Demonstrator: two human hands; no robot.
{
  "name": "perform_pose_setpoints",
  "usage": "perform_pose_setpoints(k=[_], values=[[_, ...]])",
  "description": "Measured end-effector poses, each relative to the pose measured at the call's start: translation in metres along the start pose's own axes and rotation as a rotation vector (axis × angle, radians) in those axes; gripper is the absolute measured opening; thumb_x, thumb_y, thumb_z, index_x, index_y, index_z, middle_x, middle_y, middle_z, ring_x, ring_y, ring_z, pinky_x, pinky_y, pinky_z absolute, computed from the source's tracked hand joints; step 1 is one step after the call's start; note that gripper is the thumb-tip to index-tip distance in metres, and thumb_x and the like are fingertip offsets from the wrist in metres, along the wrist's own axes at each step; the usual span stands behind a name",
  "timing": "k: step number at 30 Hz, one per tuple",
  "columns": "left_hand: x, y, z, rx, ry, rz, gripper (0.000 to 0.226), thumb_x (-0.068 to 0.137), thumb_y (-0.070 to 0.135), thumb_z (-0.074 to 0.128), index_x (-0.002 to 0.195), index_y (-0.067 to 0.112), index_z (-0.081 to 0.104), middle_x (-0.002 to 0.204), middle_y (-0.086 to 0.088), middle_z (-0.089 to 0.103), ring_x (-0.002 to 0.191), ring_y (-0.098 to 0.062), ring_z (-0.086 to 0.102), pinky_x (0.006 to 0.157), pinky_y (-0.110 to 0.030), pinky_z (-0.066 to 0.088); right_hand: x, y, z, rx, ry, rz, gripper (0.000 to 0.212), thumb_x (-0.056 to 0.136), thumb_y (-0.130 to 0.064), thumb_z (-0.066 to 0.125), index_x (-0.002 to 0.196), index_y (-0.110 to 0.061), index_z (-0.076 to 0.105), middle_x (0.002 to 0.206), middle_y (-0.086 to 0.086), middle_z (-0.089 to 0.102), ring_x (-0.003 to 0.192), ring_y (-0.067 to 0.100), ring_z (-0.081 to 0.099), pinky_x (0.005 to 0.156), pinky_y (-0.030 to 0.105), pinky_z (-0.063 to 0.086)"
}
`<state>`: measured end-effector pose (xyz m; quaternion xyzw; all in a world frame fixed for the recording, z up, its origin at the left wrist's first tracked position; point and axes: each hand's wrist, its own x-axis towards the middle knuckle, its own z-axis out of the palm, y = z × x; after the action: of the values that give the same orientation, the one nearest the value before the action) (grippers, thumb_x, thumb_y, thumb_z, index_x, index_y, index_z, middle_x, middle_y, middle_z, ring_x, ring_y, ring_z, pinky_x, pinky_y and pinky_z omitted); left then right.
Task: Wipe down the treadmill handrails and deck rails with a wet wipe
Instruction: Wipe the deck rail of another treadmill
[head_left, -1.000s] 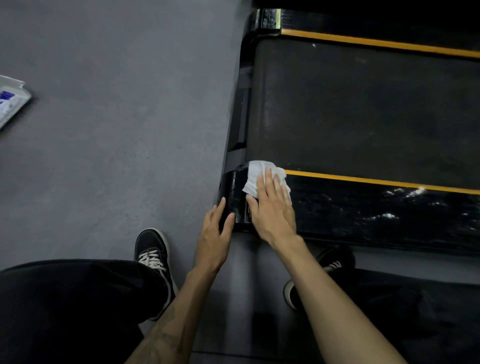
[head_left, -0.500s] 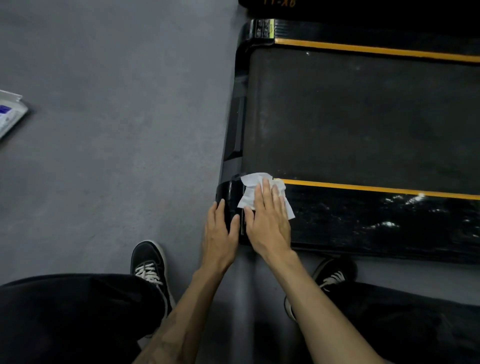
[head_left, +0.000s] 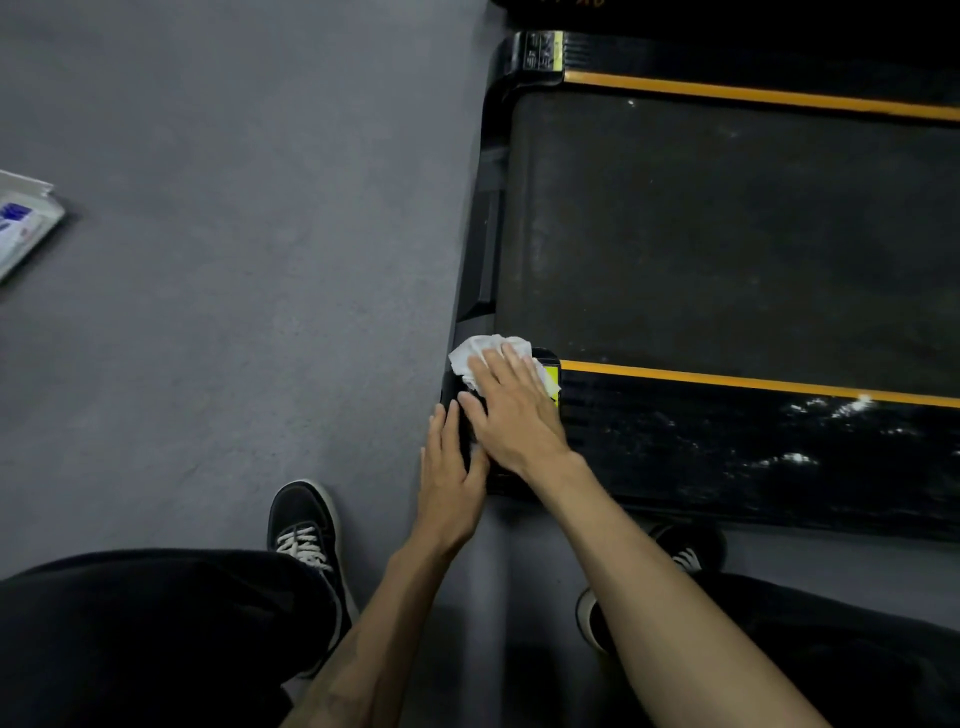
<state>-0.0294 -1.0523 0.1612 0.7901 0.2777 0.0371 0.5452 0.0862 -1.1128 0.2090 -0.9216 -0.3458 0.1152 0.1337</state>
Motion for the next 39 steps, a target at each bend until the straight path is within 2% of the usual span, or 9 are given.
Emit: perform_pose_setpoints(k=[7, 14, 20, 23, 26, 30, 35, 37, 39], values=[[-0.002, -0.007, -0.002, -0.015, -0.013, -0.005, 0.062, 0.11, 0.034, 0.042, 0.163, 0.026, 0.012, 0.172, 0.005, 0.004, 0.158, -0.008, 0.001, 0.129, -0.049, 0.01, -0.021, 0.001, 0.004, 0.053, 0.058, 0.118, 0.061, 0.108, -0.04, 0.038, 0.161, -0.013, 0.025, 0.17, 0.003, 0.019, 0.159, 0.022, 0.002, 0.128, 0.037, -0.005], [-0.001, -0.006, -0.002, 0.003, -0.023, -0.013, 0.066, 0.109, 0.043, 0.041, 0.164, 0.029, 0.009, 0.173, 0.008, 0.003, 0.157, -0.005, -0.002, 0.129, -0.048, 0.011, 0.015, 0.002, -0.011, -0.045, -0.092, -0.086, 0.043, 0.11, -0.037, 0.031, 0.148, -0.02, 0.041, 0.158, -0.001, 0.037, 0.158, 0.018, 0.008, 0.127, 0.042, 0.002], [-0.004, -0.003, -0.001, -0.008, -0.006, -0.031, 0.067, 0.107, 0.045, 0.043, 0.164, 0.027, 0.011, 0.173, 0.006, 0.004, 0.157, -0.005, 0.0, 0.13, -0.044, 0.012, -0.012, 0.021, -0.008, -0.15, -0.065, 0.004, 0.058, 0.111, -0.04, 0.024, 0.164, -0.02, 0.011, 0.172, -0.001, 0.008, 0.159, 0.017, 0.0, 0.128, 0.036, -0.003], [-0.006, 0.0, 0.001, 0.005, 0.015, -0.031, 0.065, 0.108, 0.042, 0.043, 0.164, 0.026, 0.013, 0.173, 0.004, 0.006, 0.158, -0.008, 0.001, 0.129, -0.043, 0.012, -0.025, 0.027, -0.004, -0.145, -0.006, 0.112, 0.061, 0.111, -0.039, 0.025, 0.165, -0.016, 0.009, 0.173, 0.001, 0.002, 0.159, 0.018, -0.001, 0.128, 0.035, -0.004], [-0.009, 0.006, 0.005, 0.037, 0.084, -0.018, 0.061, 0.108, 0.034, 0.046, 0.163, 0.02, 0.023, 0.171, -0.002, 0.016, 0.158, -0.015, 0.011, 0.128, -0.041, 0.018, -0.04, 0.04, -0.006, -0.11, 0.03, 0.159, 0.064, 0.11, -0.043, 0.028, 0.164, -0.014, 0.009, 0.173, 0.002, -0.001, 0.159, 0.018, -0.002, 0.127, 0.032, -0.007], [-0.003, 0.021, 0.014, 0.131, 0.206, 0.203, 0.043, 0.104, 0.01, 0.055, 0.147, 0.008, 0.053, 0.162, -0.008, 0.038, 0.152, -0.022, 0.032, 0.124, -0.043, 0.028, -0.073, 0.048, -0.007, -0.033, 0.06, 0.185, 0.067, 0.11, -0.047, 0.03, 0.164, -0.013, 0.011, 0.172, 0.002, 0.0, 0.159, 0.019, 0.001, 0.124, 0.027, -0.009], [0.017, 0.047, 0.031, 0.245, 0.163, 0.288, 0.037, 0.104, 0.013, 0.054, 0.141, 0.011, 0.06, 0.159, -0.005, 0.043, 0.155, -0.02, 0.026, 0.127, -0.049, 0.019, -0.104, 0.052, -0.006, -0.024, 0.082, 0.191, 0.061, 0.108, -0.038, 0.04, 0.161, -0.01, 0.027, 0.171, 0.007, 0.014, 0.158, 0.024, 0.014, 0.127, 0.034, 0.008], [0.024, 0.052, 0.034, 0.277, 0.173, 0.291, 0.035, 0.104, 0.013, 0.054, 0.139, 0.01, 0.061, 0.158, -0.006, 0.045, 0.154, -0.021, 0.028, 0.127, -0.049, 0.018, -0.109, 0.055, -0.011, 0.048, 0.119, 0.187, 0.049, 0.107, -0.028, 0.047, 0.15, -0.006, 0.046, 0.166, 0.011, 0.031, 0.154, 0.027, 0.027, 0.127, 0.039, 0.022], [0.026, 0.055, 0.037, 0.325, 0.208, 0.289, 0.033, 0.103, 0.012, 0.054, 0.135, 0.009, 0.063, 0.155, -0.007, 0.048, 0.152, -0.024, 0.033, 0.126, -0.05, 0.02, -0.114, 0.059, -0.013, 0.101, 0.199, 0.169, 0.032, 0.103, -0.017, 0.055, 0.131, -0.001, 0.06, 0.155, 0.016, 0.046, 0.144, 0.033, 0.043, 0.117, 0.049, 0.039]])
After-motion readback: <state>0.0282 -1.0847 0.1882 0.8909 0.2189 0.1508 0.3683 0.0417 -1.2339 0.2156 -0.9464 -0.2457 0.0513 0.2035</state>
